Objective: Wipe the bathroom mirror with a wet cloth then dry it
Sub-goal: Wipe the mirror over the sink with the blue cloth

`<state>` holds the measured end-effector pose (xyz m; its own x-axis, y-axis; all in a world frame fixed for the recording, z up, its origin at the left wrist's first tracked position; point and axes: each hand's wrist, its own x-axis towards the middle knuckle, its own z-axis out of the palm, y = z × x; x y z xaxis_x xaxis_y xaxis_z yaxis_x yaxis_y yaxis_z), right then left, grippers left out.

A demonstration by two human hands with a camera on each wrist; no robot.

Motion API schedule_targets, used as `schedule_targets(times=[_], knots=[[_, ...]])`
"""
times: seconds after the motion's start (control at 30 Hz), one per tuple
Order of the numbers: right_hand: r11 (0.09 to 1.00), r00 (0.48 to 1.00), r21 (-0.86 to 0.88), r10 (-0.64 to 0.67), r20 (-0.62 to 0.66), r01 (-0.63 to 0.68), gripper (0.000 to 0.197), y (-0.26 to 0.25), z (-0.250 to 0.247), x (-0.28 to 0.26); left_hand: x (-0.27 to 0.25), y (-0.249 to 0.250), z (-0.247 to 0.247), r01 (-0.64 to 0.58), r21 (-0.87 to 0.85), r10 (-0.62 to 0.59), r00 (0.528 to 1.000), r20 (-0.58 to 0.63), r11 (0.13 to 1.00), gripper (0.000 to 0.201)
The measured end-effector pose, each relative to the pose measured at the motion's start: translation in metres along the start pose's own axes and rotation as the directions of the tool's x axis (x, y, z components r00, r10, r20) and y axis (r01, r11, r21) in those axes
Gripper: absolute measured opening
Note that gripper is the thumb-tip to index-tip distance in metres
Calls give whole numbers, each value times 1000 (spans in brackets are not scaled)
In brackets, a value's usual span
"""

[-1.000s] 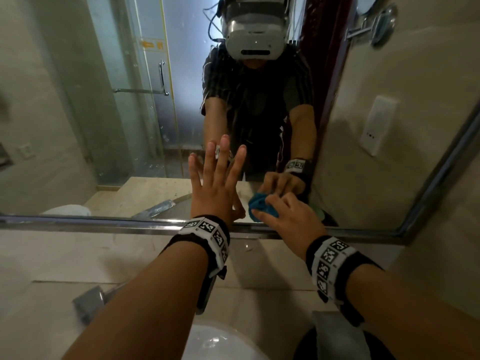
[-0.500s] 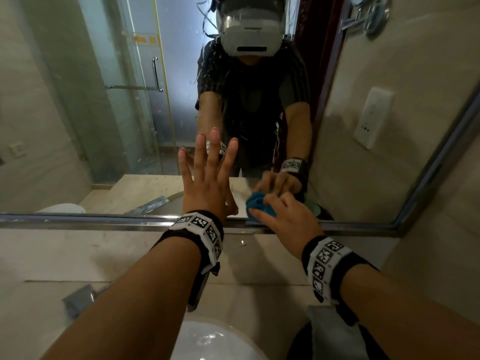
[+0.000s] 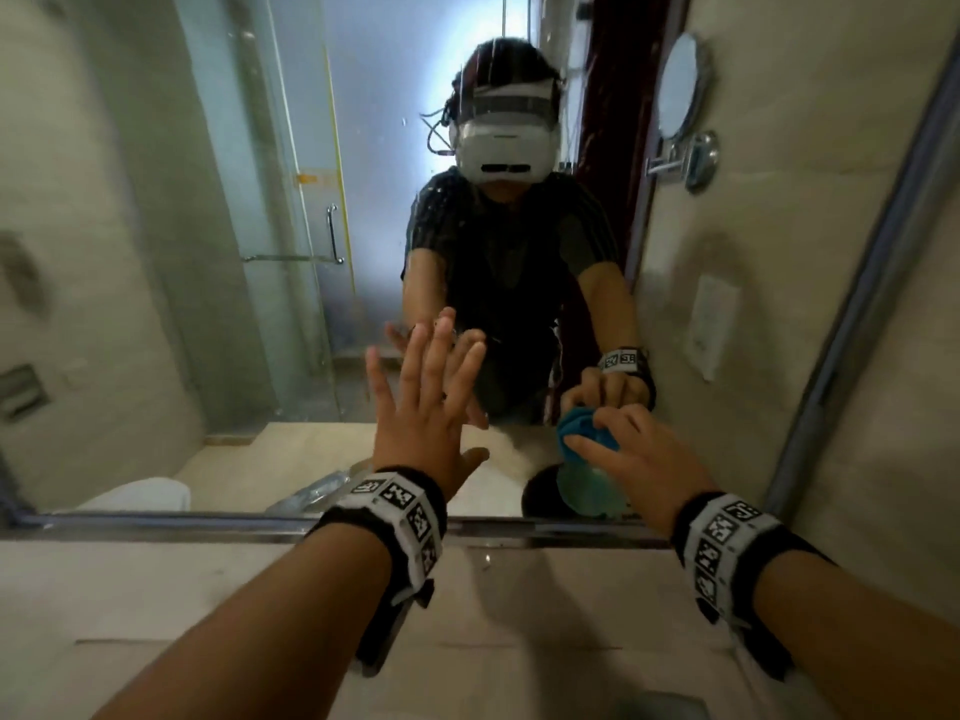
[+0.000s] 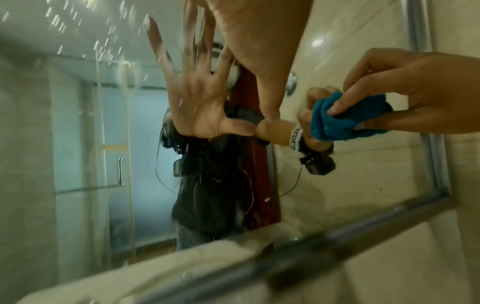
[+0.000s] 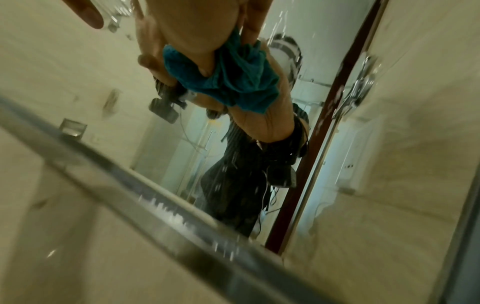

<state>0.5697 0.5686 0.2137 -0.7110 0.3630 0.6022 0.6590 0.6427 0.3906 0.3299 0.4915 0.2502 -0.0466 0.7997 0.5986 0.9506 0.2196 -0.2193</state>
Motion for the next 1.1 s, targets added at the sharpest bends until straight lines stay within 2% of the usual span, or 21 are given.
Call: schedule_targets(times=[0.07, 0.13, 0.33, 0.47, 0.57, 0.67, 0.73, 0.8, 0.87, 0.93, 1.03, 1.1], knots=[[999, 997, 11, 37, -62, -36, 74, 10, -18, 19, 23, 1, -28, -17, -24, 15, 997, -81, 1000, 124], [999, 989, 7, 54, -137, -54, 69, 20, -38, 41, 49, 1, -58, -36, -45, 31, 994, -105, 998, 122], [993, 947, 8, 111, -302, -114, 68, 63, -114, 121, 127, -9, -143, -66, -54, 51, 967, -250, 996, 127], [980, 947, 46, 201, -252, -196, 62, 83, -158, 166, 175, -16, -194, -55, 10, 56, 954, -295, 998, 133], [941, 926, 177, 322, -196, -289, 44, 96, -185, 188, 204, -23, -222, -15, 27, 22, 961, -276, 1000, 141], [929, 900, 160, 365, -237, -335, 39, 106, -217, 206, 224, -28, -247, 13, -13, -16, 969, -245, 1000, 146], [908, 846, 164, 420, -328, -386, 42, 116, -237, 219, 235, -29, -257, 6, -97, -21, 987, -157, 995, 149], [855, 766, 250, 519, -379, -455, 45, 126, -257, 233, 243, -27, -260, 20, -148, -30, 997, -67, 989, 153], [821, 732, 295, 570, -374, -488, 46, 128, -265, 242, 245, -21, -256, 49, -120, -57, 997, -61, 992, 157], [844, 762, 226, 537, -363, -487, 47, 119, -259, 245, 244, -17, -248, 77, -82, -86, 991, -105, 994, 158], [942, 879, 58, 331, -343, -332, 56, 101, -237, 240, 246, -17, -244, 88, -89, -100, 985, -142, 992, 157], [968, 914, -31, 225, -337, -250, 64, 101, -227, 240, 246, -17, -244, 86, -106, -101, 984, -145, 991, 157]])
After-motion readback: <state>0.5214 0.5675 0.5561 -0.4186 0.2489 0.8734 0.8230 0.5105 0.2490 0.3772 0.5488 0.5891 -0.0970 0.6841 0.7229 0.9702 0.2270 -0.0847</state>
